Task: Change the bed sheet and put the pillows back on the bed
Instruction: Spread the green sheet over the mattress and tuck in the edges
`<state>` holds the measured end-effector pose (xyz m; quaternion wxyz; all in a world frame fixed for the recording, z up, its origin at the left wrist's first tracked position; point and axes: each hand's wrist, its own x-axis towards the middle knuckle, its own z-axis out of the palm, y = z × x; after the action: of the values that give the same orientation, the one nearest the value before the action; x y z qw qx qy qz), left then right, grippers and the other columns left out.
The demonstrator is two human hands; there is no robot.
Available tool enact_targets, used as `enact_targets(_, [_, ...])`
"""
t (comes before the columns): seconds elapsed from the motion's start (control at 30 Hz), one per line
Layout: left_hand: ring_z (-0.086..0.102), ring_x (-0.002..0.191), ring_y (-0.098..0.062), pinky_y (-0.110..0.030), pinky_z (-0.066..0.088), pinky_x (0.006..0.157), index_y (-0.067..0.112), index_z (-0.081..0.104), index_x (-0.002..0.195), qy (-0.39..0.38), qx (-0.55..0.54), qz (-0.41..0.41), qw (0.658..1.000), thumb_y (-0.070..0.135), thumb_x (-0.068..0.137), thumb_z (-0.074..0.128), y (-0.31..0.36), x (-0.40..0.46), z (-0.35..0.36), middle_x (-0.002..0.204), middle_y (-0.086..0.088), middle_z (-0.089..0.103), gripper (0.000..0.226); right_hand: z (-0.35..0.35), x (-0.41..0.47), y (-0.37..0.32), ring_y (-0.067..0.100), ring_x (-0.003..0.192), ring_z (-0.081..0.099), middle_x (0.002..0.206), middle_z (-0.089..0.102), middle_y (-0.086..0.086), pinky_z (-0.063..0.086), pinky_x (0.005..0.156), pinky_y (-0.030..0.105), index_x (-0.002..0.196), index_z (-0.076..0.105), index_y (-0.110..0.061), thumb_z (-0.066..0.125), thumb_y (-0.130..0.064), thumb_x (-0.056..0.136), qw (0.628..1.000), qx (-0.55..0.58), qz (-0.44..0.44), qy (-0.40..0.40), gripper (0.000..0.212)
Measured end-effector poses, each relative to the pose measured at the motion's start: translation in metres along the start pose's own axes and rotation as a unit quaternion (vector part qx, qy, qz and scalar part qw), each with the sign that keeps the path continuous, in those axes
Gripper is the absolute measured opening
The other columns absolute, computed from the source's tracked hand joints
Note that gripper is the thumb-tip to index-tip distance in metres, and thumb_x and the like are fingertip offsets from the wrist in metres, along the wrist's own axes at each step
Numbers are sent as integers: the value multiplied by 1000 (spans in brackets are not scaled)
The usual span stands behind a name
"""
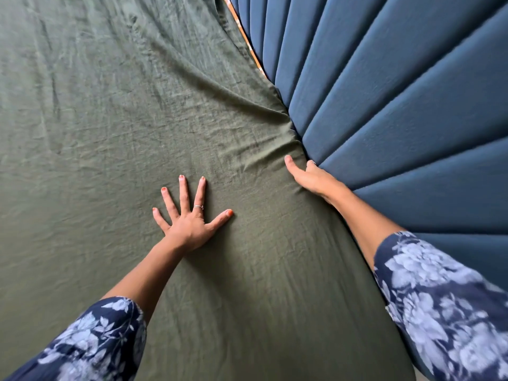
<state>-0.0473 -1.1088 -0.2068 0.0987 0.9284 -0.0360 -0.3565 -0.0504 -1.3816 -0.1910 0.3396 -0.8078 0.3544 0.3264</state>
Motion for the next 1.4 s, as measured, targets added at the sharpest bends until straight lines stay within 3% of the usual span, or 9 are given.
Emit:
enact_targets(0.1, [-37, 138, -26, -58, -17, 110, 56, -20, 141, 5, -14, 5, 1000, 89, 66, 27, -2, 1, 2, 150, 14, -39, 95, 2, 2, -2, 27, 143, 24, 156, 25, 13, 19, 117, 41, 151, 18, -7, 23, -74, 89, 999, 29, 0, 14, 91])
enact_targets(0.3, [-38, 138, -26, -58, -18, 110, 55, -19, 142, 10, -14, 10, 1000, 89, 70, 32, -3, 2, 3, 150, 14, -39, 94, 52, -76, 51, 23, 137, 36, 148, 40, 13, 19, 109, 19, 144, 37, -5, 37, -45, 99, 943, 103, -180, 259, 60])
enact_targets(0.47, [-32, 141, -28, -59, -15, 111, 51, -17, 144, 36, 2, 8, 999, 88, 72, 28, 1, -4, 2, 153, 11, -34, 93, 64, -109, 111, 17, 142, 30, 154, 32, 4, 14, 110, 15, 148, 32, -11, 30, -51, 94, 966, 65, -145, 201, 67])
enact_targets(0.67, [-17, 145, -35, -62, -3, 114, 38, -1, 153, 128, 4, 40, 991, 60, 97, 23, 21, -47, 42, 160, 6, -18, 65, 46, -82, 109, 22, 142, 26, 155, 30, 1, 17, 114, 31, 151, 26, -20, 27, -57, 98, 991, 76, -48, 102, 65])
enact_targets(0.73, [-12, 146, -36, -62, 1, 113, 37, 4, 153, 144, 9, 78, 986, 55, 99, 20, 31, -74, 69, 161, 5, -12, 59, 47, -84, 111, 20, 143, 26, 155, 30, 2, 16, 115, 29, 151, 27, -17, 30, -54, 98, 988, 91, -63, 111, 64])
enact_targets(0.87, [11, 146, -39, -63, 12, 111, 35, 21, 152, 150, 58, 166, 973, 55, 93, 24, 35, -131, 127, 161, 3, 13, 62, 75, -127, 145, 23, 132, 45, 143, 47, 12, 18, 105, 7, 142, 42, -6, 44, -34, 99, 951, 83, -161, 252, 52])
enact_targets(0.97, [20, 145, -36, -59, 15, 110, 34, 28, 150, 142, 111, 255, 950, 53, 94, 29, 35, -165, 153, 159, 2, 23, 59, 104, -168, 199, 29, 123, 54, 137, 54, 15, 30, 104, 20, 139, 46, -5, 37, -38, 97, 939, 35, -132, 317, 55])
enact_targets(1.13, [18, 145, -37, -59, 17, 113, 35, 25, 150, 139, 140, 289, 937, 53, 96, 28, 36, -172, 164, 159, 0, 22, 58, 117, -178, 240, 34, 124, 51, 140, 50, 16, 41, 100, 42, 144, 39, -8, 30, -38, 97, 945, -72, -95, 305, 56])
enact_targets(1.4, [13, 142, -50, -75, 19, 101, 39, 24, 150, 67, 199, 324, 922, 67, 90, 26, 51, -204, 173, 160, -3, 18, 66, 97, -187, 249, 27, 139, 33, 150, 38, 10, 21, 114, 35, 148, 32, -15, 42, -38, 100, 981, 14, -48, 187, 54])
